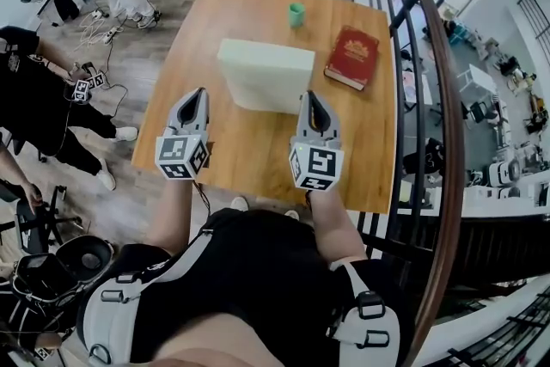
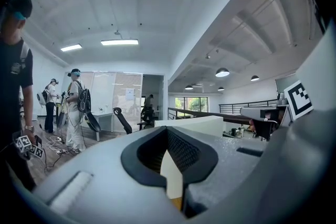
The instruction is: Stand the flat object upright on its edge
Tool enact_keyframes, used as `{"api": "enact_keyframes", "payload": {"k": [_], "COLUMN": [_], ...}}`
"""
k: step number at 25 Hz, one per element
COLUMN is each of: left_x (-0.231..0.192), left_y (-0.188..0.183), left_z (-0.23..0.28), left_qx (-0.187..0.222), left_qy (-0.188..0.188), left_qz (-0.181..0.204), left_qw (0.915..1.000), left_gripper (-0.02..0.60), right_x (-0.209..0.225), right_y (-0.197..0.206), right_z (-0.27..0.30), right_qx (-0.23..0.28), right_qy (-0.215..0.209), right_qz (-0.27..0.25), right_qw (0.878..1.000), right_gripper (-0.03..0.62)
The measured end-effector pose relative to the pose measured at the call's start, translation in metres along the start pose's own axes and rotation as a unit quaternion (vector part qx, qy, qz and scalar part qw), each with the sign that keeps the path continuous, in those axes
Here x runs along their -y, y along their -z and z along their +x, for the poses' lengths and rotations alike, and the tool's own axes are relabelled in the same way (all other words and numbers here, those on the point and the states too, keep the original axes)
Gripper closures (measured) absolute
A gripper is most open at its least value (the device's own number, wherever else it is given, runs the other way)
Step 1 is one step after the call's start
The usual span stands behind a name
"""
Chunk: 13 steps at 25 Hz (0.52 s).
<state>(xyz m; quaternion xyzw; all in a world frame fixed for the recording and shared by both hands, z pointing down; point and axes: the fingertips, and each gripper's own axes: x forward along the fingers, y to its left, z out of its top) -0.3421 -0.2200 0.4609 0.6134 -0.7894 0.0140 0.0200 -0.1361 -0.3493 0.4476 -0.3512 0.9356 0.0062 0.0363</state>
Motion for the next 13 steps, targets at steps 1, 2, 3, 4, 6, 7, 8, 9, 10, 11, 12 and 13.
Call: {"api": "enact_keyframes", "payload": {"k": [1,2,3,4,6,7,8,9,10,11,12,13], "left_x": [0.0014,0.0029,0.0045,0.0061,0.0088,0.0094,0.0095,0.0093,0.0092,0.0091,0.0091,0.0092], "left_y": [0.0002,0.0,-0.0003,-0.0005,-0.0004,0.0,0.0008,0.0016,0.0024,0.0032,0.004,0.0048], "left_z": [-0.0005,-0.0014,-0.0024,-0.0033,-0.0038,-0.0035,-0.0029,-0.0022,-0.0016,-0.0011,-0.0006,-0.0002], "left_qx": [0.0,-0.001,-0.001,-0.001,-0.002,-0.003,-0.003,-0.004,-0.004,-0.005,-0.005,-0.005], "left_qy": [0.001,0.002,0.003,0.004,0.008,0.01,0.012,0.013,0.014,0.015,0.015,0.016], "left_qz": [0.0,0.0,0.0,0.001,0.002,0.002,0.002,0.002,0.002,0.002,0.003,0.004], "left_qw": [1.0,1.0,1.0,1.0,1.0,0.9999,0.9999,0.9999,0.9999,0.9999,0.9999,0.9999], "left_gripper": [0.577,0.577,0.577,0.577,0.577,0.577,0.577,0.577,0.577,0.577,0.577,0.577], "right_x": [0.0003,0.0004,0.0005,0.0007,0.0007,0.0005,0.0002,-0.0005,-0.0014,-0.0024,-0.0035,-0.0045], "right_y": [-0.0004,-0.001,-0.0014,-0.0013,-0.0006,-0.0002,-0.0002,-0.0008,-0.0015,-0.0016,-0.0013,-0.0008], "right_z": [-0.0005,-0.0014,-0.0024,-0.0035,-0.0046,-0.0043,-0.0035,-0.0025,-0.0014,-0.0005,0.0004,0.0012], "right_qx": [0.001,0.003,0.004,0.004,0.002,0.0,0.0,0.001,0.003,0.004,0.005,0.006], "right_qy": [0.0,0.0,-0.001,-0.002,-0.002,-0.002,-0.002,-0.002,-0.003,-0.004,-0.006,-0.008], "right_qz": [0.001,0.001,0.001,0.001,0.002,0.003,0.002,0.001,-0.001,-0.002,-0.003,-0.004], "right_qw": [1.0,1.0,1.0,1.0,1.0,1.0,1.0,1.0,1.0,1.0,1.0,1.0], "right_gripper": [0.591,0.591,0.591,0.591,0.591,0.591,0.591,0.591,0.591,0.591,0.591,0.591]}}
